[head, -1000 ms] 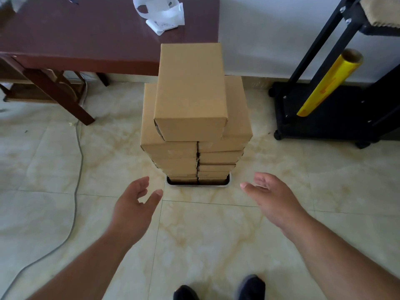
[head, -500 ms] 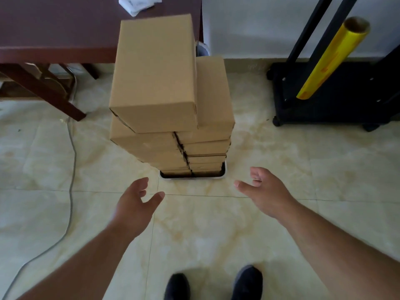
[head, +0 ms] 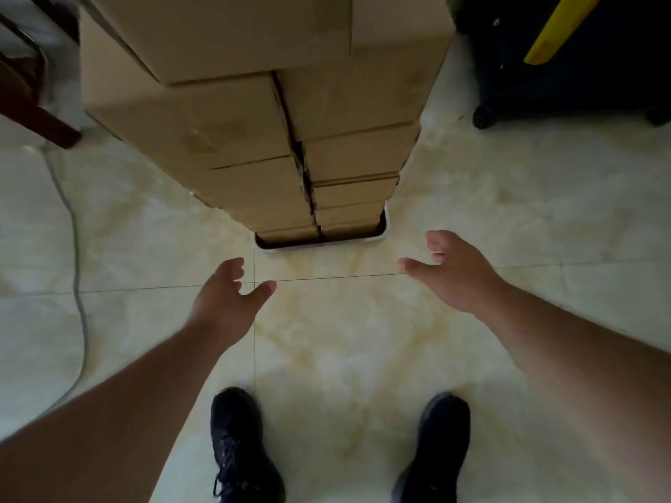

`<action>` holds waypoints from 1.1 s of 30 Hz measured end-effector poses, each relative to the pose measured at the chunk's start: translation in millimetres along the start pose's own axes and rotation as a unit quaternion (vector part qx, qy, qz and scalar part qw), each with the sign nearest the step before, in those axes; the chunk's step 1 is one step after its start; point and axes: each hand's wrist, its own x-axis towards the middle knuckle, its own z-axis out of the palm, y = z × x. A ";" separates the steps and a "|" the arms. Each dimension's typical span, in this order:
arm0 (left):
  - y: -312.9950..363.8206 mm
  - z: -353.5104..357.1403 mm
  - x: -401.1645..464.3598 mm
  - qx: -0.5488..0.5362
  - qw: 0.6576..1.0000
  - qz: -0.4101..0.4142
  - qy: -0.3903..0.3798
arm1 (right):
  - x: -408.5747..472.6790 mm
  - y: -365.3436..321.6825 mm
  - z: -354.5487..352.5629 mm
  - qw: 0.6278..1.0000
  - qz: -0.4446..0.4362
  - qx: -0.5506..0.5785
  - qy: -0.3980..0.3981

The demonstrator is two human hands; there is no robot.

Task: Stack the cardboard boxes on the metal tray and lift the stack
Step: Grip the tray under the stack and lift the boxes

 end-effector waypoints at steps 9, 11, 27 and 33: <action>-51.5 28.1 59.3 0.031 0.999 0.026 -0.009 | 30.8 23.3 58.2 0.999 0.002 0.006 0.032; -57.7 32.7 69.5 0.029 0.999 0.032 -0.006 | 37.9 28.7 68.2 0.999 0.004 0.006 0.036; -94.8 83.2 145.3 -0.017 0.996 0.065 0.054 | 116.8 74.8 115.7 0.998 -0.029 -0.028 0.042; -114.9 102.3 182.3 0.004 0.994 0.098 0.057 | 151.6 90.2 121.7 0.995 -0.045 -0.060 0.071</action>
